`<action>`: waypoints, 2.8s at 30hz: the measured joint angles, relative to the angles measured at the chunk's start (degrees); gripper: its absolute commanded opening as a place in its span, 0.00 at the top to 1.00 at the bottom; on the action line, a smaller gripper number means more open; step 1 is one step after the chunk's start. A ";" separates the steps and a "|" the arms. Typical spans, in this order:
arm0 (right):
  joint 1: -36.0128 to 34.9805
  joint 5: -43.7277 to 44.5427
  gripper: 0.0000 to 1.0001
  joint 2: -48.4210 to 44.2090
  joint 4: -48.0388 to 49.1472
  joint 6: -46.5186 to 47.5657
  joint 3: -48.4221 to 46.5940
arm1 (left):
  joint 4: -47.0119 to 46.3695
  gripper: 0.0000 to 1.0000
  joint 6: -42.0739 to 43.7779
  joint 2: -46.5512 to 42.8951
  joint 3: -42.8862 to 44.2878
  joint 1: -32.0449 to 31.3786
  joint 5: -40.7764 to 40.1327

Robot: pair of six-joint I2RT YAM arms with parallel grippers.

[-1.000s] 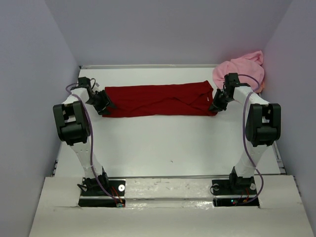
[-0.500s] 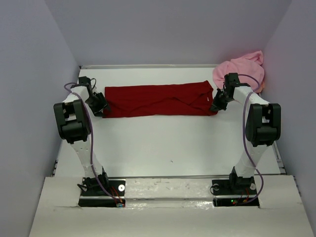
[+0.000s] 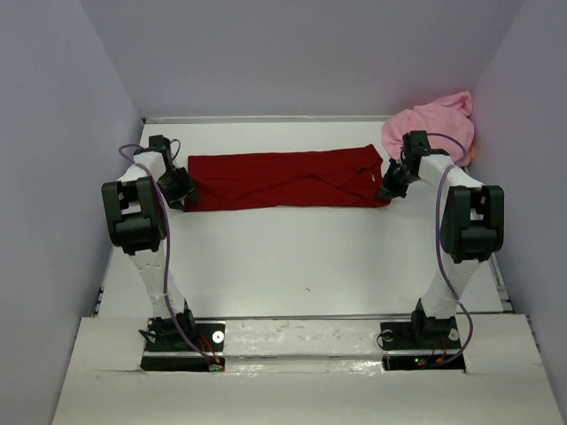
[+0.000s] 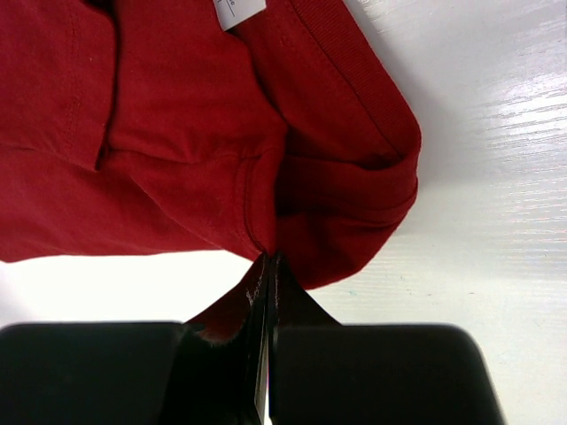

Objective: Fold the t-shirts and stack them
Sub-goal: Fold the other side of the tshirt into a rectangle

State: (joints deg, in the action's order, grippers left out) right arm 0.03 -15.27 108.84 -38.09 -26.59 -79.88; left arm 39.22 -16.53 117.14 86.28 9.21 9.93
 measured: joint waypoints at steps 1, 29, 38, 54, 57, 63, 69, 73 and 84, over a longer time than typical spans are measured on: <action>0.00 0.00 1.00 0.00 -0.02 0.02 0.00 | 0.09 0.43 0.00 -0.07 0.00 0.00 -0.59; 0.00 -0.20 1.00 0.42 0.00 0.02 -0.17 | -0.74 0.47 0.00 -4.90 -3.04 0.63 -3.02; 0.00 -0.22 1.00 0.42 0.00 0.02 -0.26 | -1.14 0.47 -0.09 -2.64 -3.04 1.16 -2.40; 0.00 -0.20 1.00 0.42 0.00 0.02 -0.26 | -3.89 0.96 -0.63 -1.33 -3.04 1.16 0.33; 0.00 -0.20 1.00 0.42 0.00 0.02 -0.26 | -3.87 1.00 -0.72 -1.33 -3.04 1.18 0.37; 0.00 0.11 1.00 0.50 -0.04 0.04 -0.31 | -3.82 1.00 -0.94 -1.33 -3.04 1.46 0.24; 0.13 1.31 1.00 2.36 -0.24 0.57 -2.27 | -3.65 1.00 -0.92 -1.36 -3.04 2.78 0.22; 0.81 1.55 1.00 2.69 -0.44 1.11 -3.06 | -3.43 1.00 -0.92 -1.38 -3.04 4.46 0.09; 3.34 2.47 1.00 3.39 -1.20 2.10 -3.87 | -3.21 1.00 -0.90 -1.38 -3.04 5.38 0.11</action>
State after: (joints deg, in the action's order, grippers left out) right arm 3.38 -12.80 112.22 -39.29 -24.49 -83.74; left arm 36.01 -17.43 115.77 83.24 14.59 10.04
